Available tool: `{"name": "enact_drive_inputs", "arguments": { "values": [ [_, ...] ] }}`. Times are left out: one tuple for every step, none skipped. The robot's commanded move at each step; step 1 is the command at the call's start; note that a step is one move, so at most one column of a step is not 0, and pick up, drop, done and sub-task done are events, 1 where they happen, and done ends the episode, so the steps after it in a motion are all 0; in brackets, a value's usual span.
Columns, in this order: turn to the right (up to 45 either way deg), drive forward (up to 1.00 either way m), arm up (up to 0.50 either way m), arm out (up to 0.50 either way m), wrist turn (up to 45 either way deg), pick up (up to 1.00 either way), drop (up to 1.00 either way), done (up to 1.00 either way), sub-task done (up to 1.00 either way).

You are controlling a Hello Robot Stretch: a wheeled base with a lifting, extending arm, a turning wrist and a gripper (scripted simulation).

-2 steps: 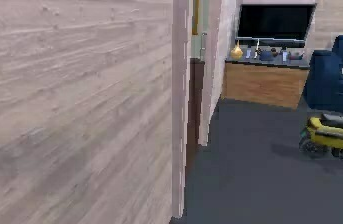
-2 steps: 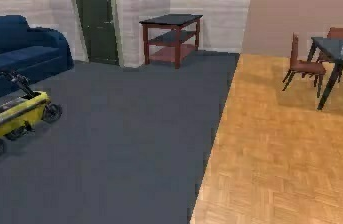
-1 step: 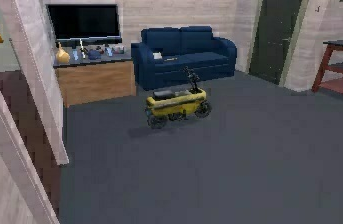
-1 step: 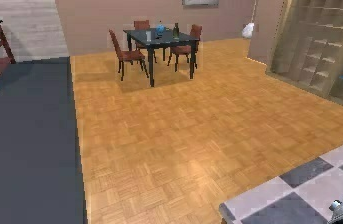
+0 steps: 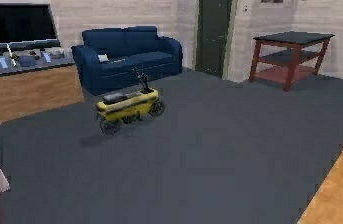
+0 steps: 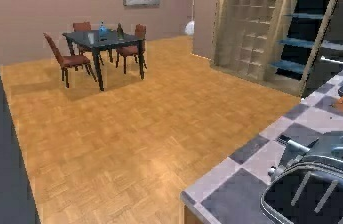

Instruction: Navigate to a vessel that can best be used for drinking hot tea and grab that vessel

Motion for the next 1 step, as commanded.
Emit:
{"name": "enact_drive_inputs", "arguments": {
  "values": [
    [0.0, 0.35, 0.00, 0.00, 0.0, 0.00, 0.00, 0.00, 0.00]
  ]
}}
